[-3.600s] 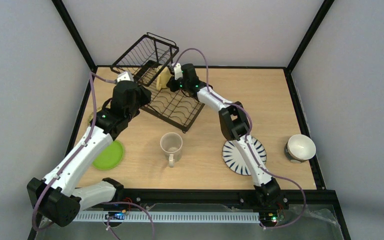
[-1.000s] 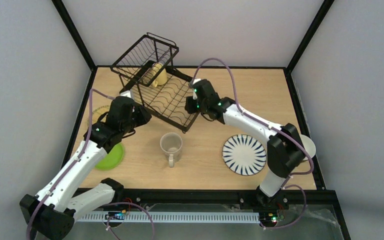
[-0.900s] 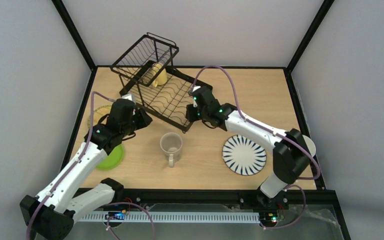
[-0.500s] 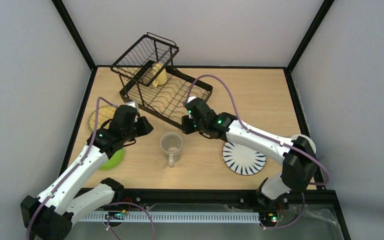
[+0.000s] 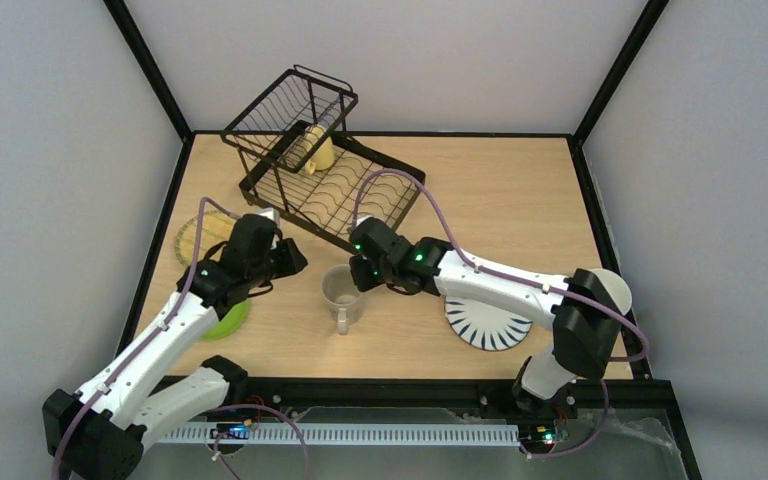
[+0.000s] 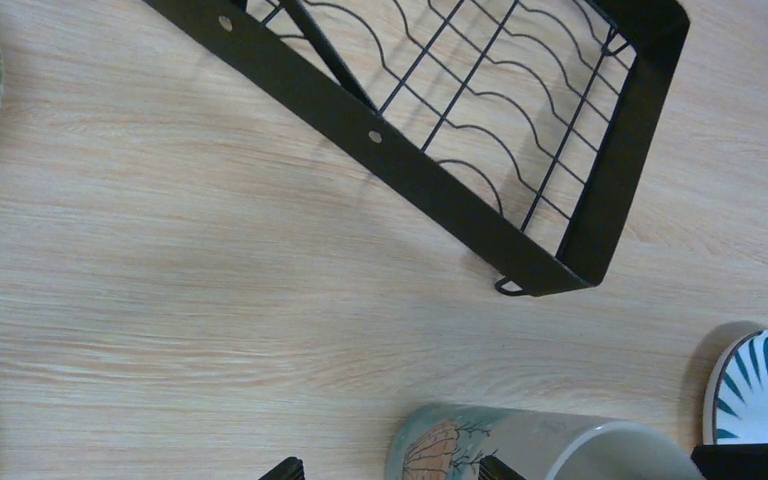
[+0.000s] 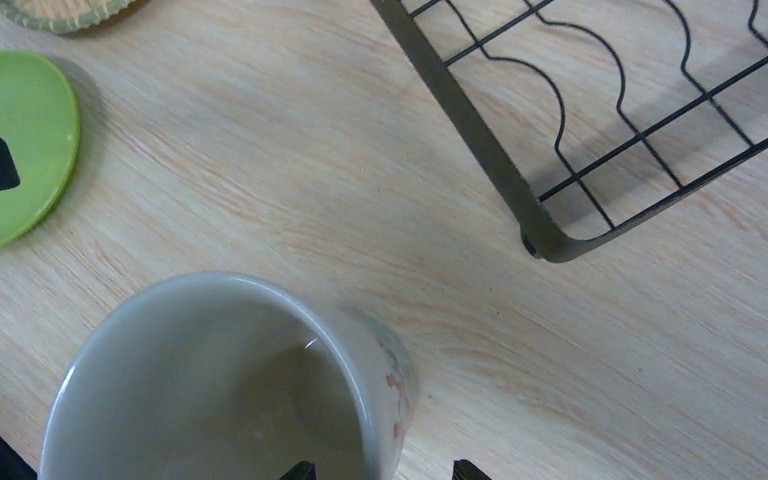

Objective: Load the mixed dishes into the dish rack
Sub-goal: Grab the cup at the center of the board.

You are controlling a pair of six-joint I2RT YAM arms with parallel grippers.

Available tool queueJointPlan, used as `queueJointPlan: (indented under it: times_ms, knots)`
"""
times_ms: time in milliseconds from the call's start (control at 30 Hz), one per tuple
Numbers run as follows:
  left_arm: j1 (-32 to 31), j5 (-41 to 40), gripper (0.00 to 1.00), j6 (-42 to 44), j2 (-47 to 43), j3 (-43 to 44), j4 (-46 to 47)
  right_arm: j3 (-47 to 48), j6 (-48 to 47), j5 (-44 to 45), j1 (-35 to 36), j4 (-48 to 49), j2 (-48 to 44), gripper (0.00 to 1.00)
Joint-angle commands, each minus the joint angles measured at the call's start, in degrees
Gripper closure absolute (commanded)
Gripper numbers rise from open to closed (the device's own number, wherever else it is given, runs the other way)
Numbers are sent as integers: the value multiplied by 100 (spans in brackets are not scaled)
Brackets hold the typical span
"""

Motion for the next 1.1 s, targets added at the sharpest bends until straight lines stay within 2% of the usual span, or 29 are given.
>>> queueJointPlan:
  times_ms: [0, 300, 500, 667, 733, 800, 1067]
  knots:
    - [-31, 117, 1, 89, -90, -199, 41, 192, 27, 54, 116, -293, 214, 22]
    - [-34, 186, 1, 129, -170, -367, 96, 538, -205, 113, 123, -454, 840, 23]
    - [-37, 204, 1, 198, -283, -392, 37, 1094, -416, 152, 118, -826, 1393, 31]
    - [-39, 195, 1, 189, -461, -416, -115, 1505, -417, 69, 118, -1197, 1721, 79]
    - [-35, 214, 1, 151, -554, -435, -178, 1541, -338, -8, 119, -1244, 1713, 93]
    - [-39, 242, 1, 107, -696, -436, -252, 1499, -207, -85, 119, -1236, 1623, 99]
    - [-35, 616, 1, -278, -1007, -146, -613, 988, 318, -142, 123, -639, 630, 100]
